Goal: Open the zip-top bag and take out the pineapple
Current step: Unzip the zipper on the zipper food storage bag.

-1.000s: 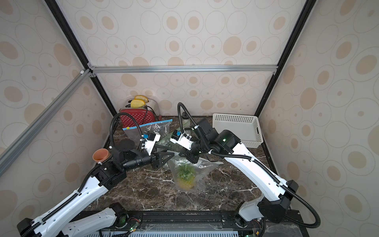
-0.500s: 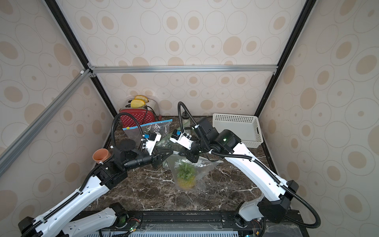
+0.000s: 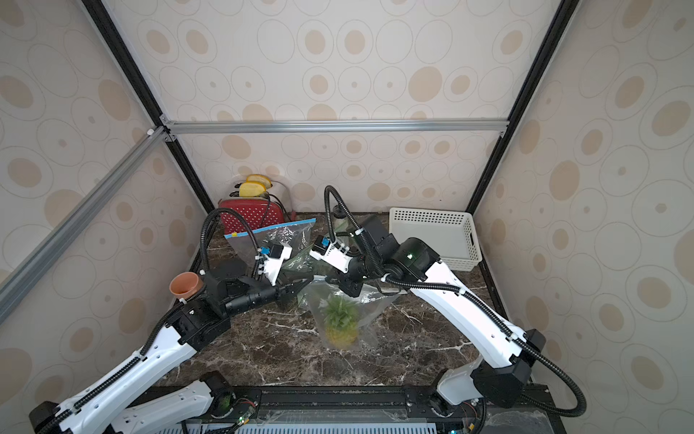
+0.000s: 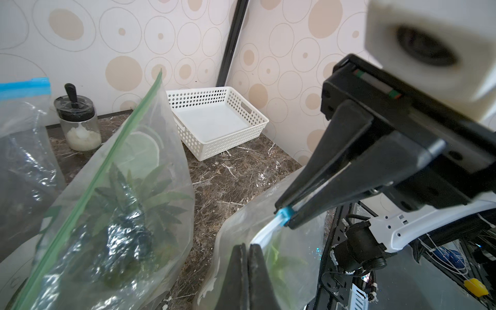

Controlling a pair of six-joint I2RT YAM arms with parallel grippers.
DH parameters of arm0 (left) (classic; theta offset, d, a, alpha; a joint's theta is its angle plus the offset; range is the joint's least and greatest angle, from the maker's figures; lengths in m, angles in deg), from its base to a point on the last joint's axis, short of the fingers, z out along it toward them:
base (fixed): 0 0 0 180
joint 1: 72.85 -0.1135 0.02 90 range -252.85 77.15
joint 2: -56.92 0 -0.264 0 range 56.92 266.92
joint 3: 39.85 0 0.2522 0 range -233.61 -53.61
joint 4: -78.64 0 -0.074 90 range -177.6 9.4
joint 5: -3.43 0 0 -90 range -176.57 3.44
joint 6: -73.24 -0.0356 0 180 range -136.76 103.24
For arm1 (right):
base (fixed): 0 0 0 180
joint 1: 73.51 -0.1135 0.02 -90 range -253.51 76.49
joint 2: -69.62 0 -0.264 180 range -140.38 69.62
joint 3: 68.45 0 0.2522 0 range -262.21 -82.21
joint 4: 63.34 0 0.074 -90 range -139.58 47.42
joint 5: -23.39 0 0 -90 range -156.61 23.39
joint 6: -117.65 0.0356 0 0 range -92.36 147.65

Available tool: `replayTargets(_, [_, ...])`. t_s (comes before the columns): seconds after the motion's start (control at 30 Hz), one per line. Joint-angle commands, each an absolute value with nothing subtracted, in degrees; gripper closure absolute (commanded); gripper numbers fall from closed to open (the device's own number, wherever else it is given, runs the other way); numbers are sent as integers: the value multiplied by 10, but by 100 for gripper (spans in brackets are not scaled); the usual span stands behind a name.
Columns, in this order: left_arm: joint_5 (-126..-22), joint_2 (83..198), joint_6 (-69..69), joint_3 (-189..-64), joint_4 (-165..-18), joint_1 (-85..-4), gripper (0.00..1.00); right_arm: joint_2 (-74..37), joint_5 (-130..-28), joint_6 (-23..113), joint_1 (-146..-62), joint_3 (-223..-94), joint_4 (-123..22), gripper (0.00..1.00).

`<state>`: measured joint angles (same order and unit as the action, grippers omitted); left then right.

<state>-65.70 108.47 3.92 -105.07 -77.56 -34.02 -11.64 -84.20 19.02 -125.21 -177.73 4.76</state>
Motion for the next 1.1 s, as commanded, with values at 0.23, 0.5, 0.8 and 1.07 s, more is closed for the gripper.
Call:
replayTargets(0.23, [-868,1024,60,-1079,-657,-349,100,-51,-748,212,-1247,-1751,145,91])
replayTargets(0.5, [-926,1014,56,-1097,-621,-349,100,-25,-704,221,-1246,-1740,179,91])
replayTargets(0.8, [-936,1016,50,-1114,-616,-350,100,13,-644,232,-1242,-1727,209,91])
replayTargets(1.07, [-940,1023,53,-1114,-624,-349,100,49,-601,249,-1240,-1716,234,90])
